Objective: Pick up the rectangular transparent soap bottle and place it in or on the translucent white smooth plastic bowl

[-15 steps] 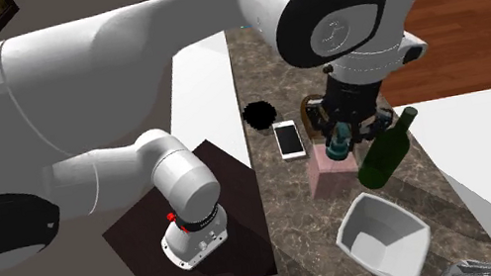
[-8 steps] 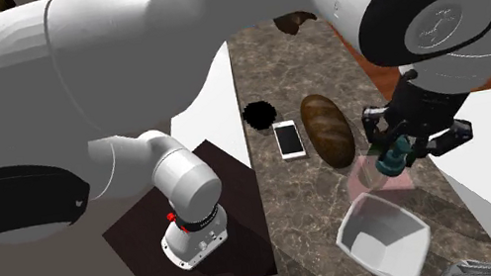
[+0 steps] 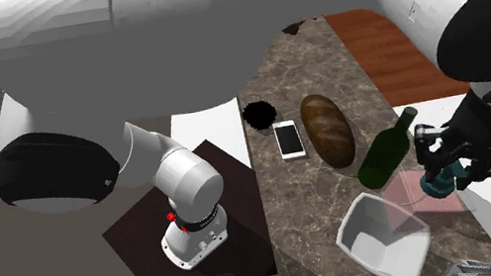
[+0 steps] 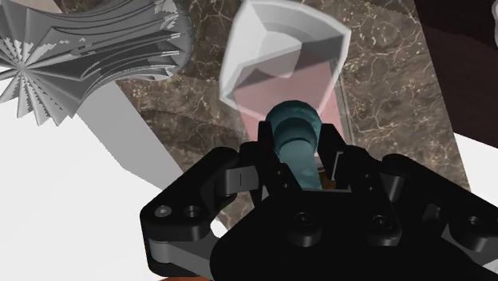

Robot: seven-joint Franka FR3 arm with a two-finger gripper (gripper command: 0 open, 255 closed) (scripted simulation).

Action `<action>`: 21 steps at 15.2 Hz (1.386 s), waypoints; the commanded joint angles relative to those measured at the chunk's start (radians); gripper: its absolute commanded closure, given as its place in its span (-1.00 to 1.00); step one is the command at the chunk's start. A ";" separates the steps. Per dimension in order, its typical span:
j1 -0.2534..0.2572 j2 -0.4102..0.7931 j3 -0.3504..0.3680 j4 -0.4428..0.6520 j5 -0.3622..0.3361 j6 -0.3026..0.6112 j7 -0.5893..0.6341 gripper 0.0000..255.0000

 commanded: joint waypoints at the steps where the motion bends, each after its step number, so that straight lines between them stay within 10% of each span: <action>1: -0.001 -0.001 -0.008 -0.021 -0.004 0.022 0.000 1.00; 21: -0.017 -0.015 -0.075 -0.285 -0.052 0.279 0.034 1.00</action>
